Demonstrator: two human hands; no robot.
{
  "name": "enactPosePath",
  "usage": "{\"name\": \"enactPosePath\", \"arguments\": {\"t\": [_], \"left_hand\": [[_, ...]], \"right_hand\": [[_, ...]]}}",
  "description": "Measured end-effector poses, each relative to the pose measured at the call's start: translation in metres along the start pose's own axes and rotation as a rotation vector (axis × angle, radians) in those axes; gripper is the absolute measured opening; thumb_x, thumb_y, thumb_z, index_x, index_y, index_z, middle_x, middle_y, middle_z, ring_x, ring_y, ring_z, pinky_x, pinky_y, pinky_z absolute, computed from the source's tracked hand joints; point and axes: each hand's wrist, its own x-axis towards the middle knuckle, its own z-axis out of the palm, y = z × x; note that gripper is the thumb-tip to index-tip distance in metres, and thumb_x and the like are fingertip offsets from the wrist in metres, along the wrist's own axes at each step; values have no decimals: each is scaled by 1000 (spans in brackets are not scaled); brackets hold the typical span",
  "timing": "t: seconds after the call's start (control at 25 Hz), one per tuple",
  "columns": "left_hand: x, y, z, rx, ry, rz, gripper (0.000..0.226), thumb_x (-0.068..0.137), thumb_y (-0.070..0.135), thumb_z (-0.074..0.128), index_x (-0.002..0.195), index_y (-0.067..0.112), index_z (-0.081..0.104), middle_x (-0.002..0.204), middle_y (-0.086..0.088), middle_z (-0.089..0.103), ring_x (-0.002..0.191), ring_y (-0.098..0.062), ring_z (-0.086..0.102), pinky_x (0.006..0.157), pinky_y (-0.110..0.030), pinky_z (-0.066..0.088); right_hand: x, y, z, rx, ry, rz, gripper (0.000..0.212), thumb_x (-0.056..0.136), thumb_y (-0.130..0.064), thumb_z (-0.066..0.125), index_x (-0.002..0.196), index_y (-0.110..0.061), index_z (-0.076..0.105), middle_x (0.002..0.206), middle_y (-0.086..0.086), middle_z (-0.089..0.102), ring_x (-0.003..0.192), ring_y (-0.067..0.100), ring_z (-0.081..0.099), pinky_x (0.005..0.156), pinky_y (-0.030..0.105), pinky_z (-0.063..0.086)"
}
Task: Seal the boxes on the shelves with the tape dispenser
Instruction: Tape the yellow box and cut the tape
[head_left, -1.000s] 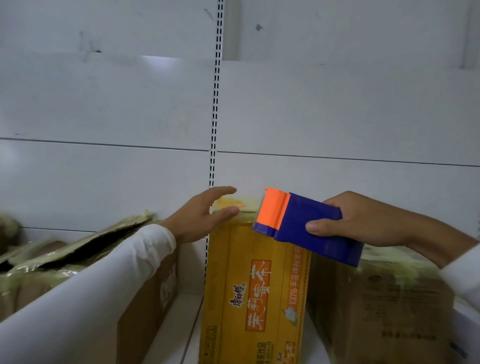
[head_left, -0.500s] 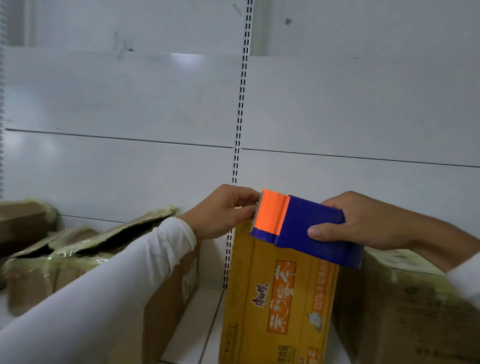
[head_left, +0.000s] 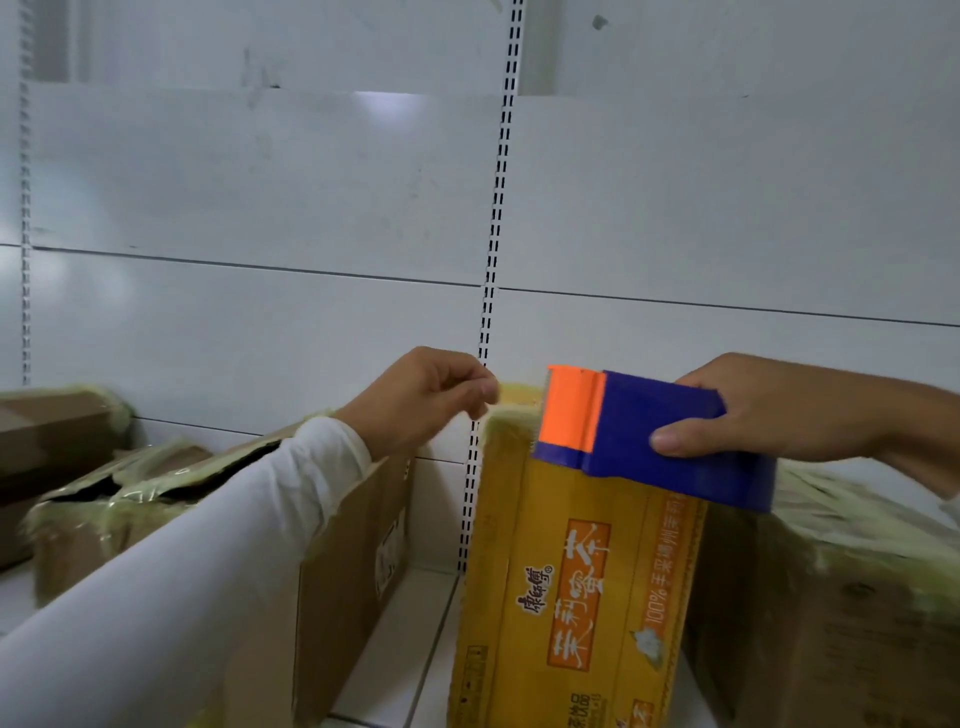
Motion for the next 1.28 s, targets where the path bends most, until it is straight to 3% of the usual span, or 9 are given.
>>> {"name": "enactPosePath", "arguments": {"t": [0.24, 0.4, 0.64, 0.8, 1.0, 1.08, 1.16, 1.24, 1.28], "left_hand": [[3, -17, -4, 13, -25, -130, 20, 93, 24, 56, 78, 22, 70, 68, 4, 69, 72, -22, 62, 76, -34, 50], [5, -28, 1, 71, -18, -207, 24, 93, 23, 55, 74, 21, 69, 64, 4, 66, 65, -11, 60, 72, -31, 51], [14, -35, 17, 129, -102, -264, 29, 91, 25, 56, 77, 4, 70, 55, 7, 63, 52, 1, 56, 59, -15, 43], [22, -36, 20, 259, -24, -289, 23, 90, 35, 60, 78, 18, 71, 58, 0, 66, 48, -8, 58, 58, -21, 48], [33, -38, 32, 481, 136, -348, 24, 87, 38, 64, 87, 16, 71, 86, 0, 71, 80, -18, 66, 73, -28, 50], [34, -42, 31, 521, 184, -399, 41, 81, 46, 69, 102, 11, 62, 93, 0, 66, 86, -21, 62, 80, -34, 51], [33, -46, 30, 487, 209, -354, 49, 81, 49, 67, 114, 15, 55, 88, 1, 65, 82, -19, 61, 84, -37, 52], [30, -43, 35, 440, 231, -146, 43, 89, 51, 54, 120, 22, 57, 74, 8, 64, 72, -12, 60, 79, -33, 52], [30, -41, 40, 461, 204, -31, 45, 91, 54, 47, 125, 26, 55, 79, 10, 64, 76, -11, 60, 79, -31, 50]], "right_hand": [[-10, 7, -25, -52, 16, 206, 69, 59, -77, 66, 84, -13, 71, 79, 10, 75, 66, 23, 70, 57, 20, 48], [6, 1, -24, -68, -25, 261, 79, 59, -77, 66, 89, -4, 69, 82, 12, 75, 65, 21, 67, 62, 27, 46], [17, -1, -22, -50, -37, 350, 48, 74, -60, 64, 80, -13, 69, 75, 5, 76, 58, 12, 68, 50, 16, 45], [22, 3, -17, -48, -28, 355, 51, 71, -64, 68, 76, -14, 67, 69, 3, 74, 53, 10, 64, 48, 15, 44], [30, 5, -15, -55, -10, 334, 58, 65, -67, 65, 82, -12, 67, 73, 3, 75, 54, 9, 65, 50, 16, 45], [33, 6, -15, -78, -18, 327, 64, 68, -71, 70, 89, -10, 68, 77, 3, 76, 58, 10, 67, 53, 17, 47], [35, 8, -16, -82, -28, 333, 61, 68, -67, 65, 94, -11, 67, 79, 1, 76, 61, 10, 69, 54, 17, 48], [35, 10, -16, -80, -27, 336, 59, 68, -64, 61, 94, -11, 67, 79, 0, 76, 61, 9, 69, 54, 16, 48], [35, 10, -16, -81, -24, 336, 59, 68, -64, 61, 94, -11, 67, 80, 0, 76, 61, 9, 69, 54, 16, 48]]}}
